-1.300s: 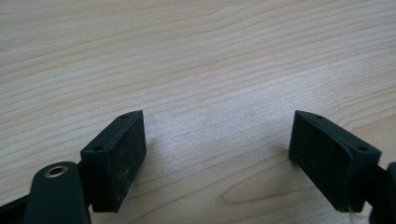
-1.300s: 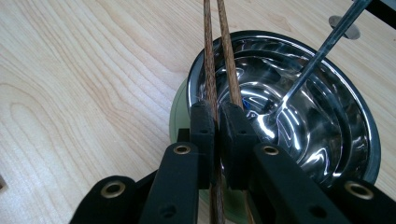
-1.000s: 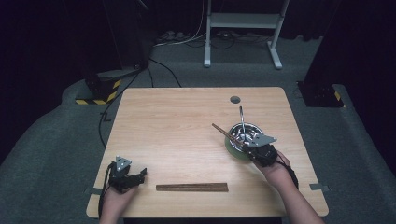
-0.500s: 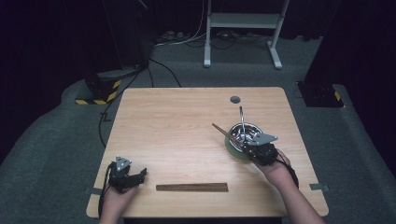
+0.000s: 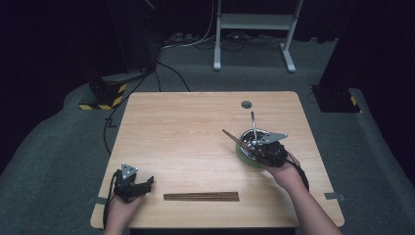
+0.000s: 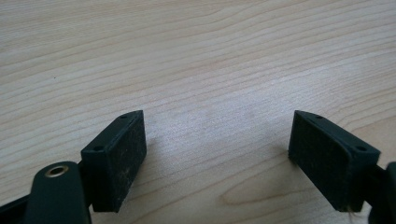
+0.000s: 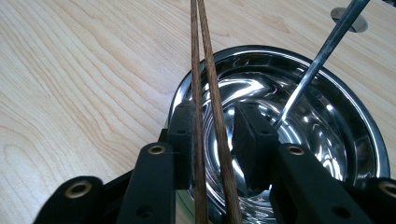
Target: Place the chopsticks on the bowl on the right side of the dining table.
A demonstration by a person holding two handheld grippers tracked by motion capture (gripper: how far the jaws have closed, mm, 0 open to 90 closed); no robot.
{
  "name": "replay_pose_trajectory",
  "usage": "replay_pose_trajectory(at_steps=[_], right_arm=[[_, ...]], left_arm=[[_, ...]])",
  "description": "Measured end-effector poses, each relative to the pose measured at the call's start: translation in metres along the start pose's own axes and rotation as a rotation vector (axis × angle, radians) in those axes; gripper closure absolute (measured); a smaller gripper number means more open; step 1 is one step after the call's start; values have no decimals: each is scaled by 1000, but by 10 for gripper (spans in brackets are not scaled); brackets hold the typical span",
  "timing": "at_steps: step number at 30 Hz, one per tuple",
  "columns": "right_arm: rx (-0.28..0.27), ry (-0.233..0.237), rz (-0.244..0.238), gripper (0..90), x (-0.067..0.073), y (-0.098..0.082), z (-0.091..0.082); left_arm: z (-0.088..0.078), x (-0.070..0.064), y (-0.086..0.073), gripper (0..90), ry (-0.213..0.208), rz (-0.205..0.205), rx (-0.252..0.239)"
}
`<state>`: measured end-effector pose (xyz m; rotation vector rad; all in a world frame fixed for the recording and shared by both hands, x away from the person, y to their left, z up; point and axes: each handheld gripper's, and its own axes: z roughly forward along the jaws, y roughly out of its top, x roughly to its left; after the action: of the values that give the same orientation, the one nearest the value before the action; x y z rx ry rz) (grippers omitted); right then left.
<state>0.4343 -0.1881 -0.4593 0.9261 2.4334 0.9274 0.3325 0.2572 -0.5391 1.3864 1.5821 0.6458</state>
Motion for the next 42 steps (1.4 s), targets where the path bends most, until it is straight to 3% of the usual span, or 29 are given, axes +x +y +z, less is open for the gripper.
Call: replay_pose_trajectory(at_steps=[9, 28, 30, 42], right_arm=[[25, -8, -5, 759, 0, -1, 4], [18, -10, -49, 771, -3, -8, -4], [15, 6, -55, 771, -3, -9, -6], [8, 12, -49, 764, -2, -11, -5]], left_arm=[[0, 0, 0, 191, 0, 0, 0], [0, 0, 0, 192, 2, -3, -3], [0, 0, 0, 192, 1, -3, -4], [0, 0, 0, 193, 1, 0, 0]])
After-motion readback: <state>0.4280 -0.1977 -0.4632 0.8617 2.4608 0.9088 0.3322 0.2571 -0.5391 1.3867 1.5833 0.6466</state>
